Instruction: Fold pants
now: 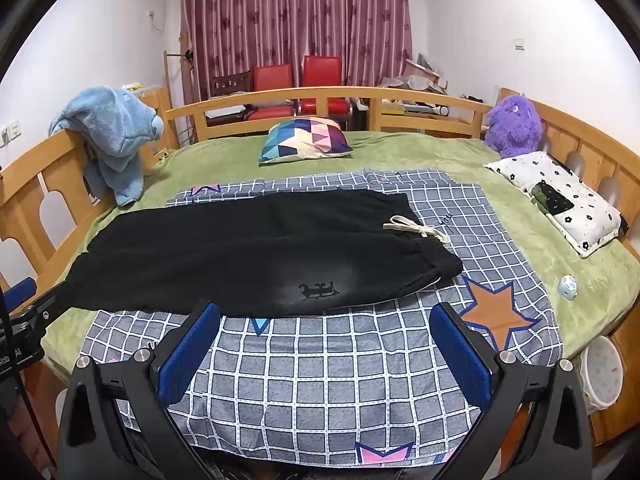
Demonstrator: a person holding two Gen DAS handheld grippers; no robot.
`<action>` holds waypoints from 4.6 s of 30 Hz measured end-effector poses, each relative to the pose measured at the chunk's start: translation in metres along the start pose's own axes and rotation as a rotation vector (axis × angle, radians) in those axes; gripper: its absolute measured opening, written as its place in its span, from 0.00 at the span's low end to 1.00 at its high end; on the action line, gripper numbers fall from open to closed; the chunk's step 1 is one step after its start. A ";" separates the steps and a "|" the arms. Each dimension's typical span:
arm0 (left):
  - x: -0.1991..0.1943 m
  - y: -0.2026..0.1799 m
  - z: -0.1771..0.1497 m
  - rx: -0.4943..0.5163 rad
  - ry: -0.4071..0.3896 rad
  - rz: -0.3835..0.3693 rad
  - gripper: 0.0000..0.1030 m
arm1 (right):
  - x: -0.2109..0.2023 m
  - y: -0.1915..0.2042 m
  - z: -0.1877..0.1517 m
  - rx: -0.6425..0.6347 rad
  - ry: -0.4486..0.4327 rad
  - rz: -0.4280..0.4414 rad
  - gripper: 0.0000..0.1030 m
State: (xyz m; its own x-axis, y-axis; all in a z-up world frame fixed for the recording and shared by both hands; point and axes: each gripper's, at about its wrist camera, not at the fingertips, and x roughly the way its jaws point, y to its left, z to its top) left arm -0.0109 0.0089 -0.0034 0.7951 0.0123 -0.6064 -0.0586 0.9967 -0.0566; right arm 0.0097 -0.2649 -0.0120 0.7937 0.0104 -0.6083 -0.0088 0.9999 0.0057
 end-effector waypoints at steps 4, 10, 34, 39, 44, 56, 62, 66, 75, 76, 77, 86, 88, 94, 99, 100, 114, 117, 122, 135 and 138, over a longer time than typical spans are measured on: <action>0.002 0.000 0.000 -0.002 0.001 -0.006 1.00 | 0.000 0.000 -0.002 -0.001 -0.010 0.009 1.00; 0.012 0.001 -0.001 -0.005 0.009 -0.015 1.00 | 0.009 -0.002 -0.002 0.010 -0.015 0.022 1.00; 0.179 0.159 -0.056 -0.344 0.232 0.083 0.89 | 0.200 -0.058 -0.046 0.110 0.166 -0.004 0.74; 0.207 0.185 -0.068 -0.436 0.229 0.032 0.83 | 0.241 -0.092 -0.054 0.266 0.235 0.082 0.62; 0.234 0.203 -0.076 -0.542 0.226 -0.020 0.81 | 0.265 -0.105 -0.055 0.374 0.232 0.155 0.62; 0.280 0.226 -0.073 -0.708 0.174 -0.060 0.72 | 0.314 -0.088 -0.048 0.420 0.284 0.177 0.59; 0.275 0.246 -0.055 -0.761 0.121 -0.011 0.10 | 0.315 -0.079 -0.033 0.373 0.255 0.156 0.19; 0.266 0.243 -0.015 -0.692 0.069 -0.026 0.10 | 0.297 -0.071 -0.003 0.322 0.196 0.156 0.18; 0.280 0.234 0.081 -0.551 0.026 -0.018 0.10 | 0.307 -0.069 0.089 0.278 0.136 0.190 0.16; 0.285 0.234 0.091 -0.532 0.020 -0.012 0.10 | 0.311 -0.067 0.099 0.267 0.125 0.192 0.16; 0.291 0.233 0.102 -0.516 0.017 -0.005 0.10 | 0.313 -0.067 0.105 0.259 0.117 0.192 0.16; 0.378 0.216 0.170 -0.407 0.001 0.062 0.10 | 0.396 -0.051 0.177 0.213 0.107 0.162 0.15; 0.404 0.213 0.175 -0.397 0.027 0.074 0.10 | 0.424 -0.049 0.182 0.215 0.124 0.154 0.15; 0.451 0.202 0.159 -0.386 0.120 0.083 0.13 | 0.482 -0.040 0.169 0.193 0.218 0.121 0.36; 0.426 0.184 0.134 -0.339 0.136 0.040 0.53 | 0.471 -0.026 0.147 0.123 0.223 0.118 0.44; 0.419 0.182 0.129 -0.336 0.137 0.033 0.57 | 0.464 -0.025 0.142 0.111 0.228 0.121 0.44; 0.362 0.191 0.000 -0.604 0.264 -0.207 0.60 | 0.368 -0.076 0.029 0.206 0.288 0.118 0.59; 0.373 0.197 -0.008 -0.676 0.247 -0.229 0.60 | 0.376 -0.098 0.015 0.320 0.326 0.158 0.59; 0.397 0.205 0.001 -0.728 0.213 -0.249 0.60 | 0.392 -0.123 0.010 0.477 0.294 0.233 0.59; 0.449 0.210 0.041 -0.798 0.189 -0.155 0.13 | 0.455 -0.138 0.046 0.625 0.232 0.167 0.23; 0.433 0.213 0.053 -0.788 0.170 -0.178 0.10 | 0.431 -0.145 0.061 0.629 0.164 0.189 0.13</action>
State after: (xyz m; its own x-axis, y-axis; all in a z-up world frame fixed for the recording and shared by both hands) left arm 0.3530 0.2308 -0.2362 0.7340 -0.2158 -0.6439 -0.3970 0.6330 -0.6647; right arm 0.3902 -0.4055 -0.2267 0.7104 0.2348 -0.6634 0.2565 0.7915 0.5548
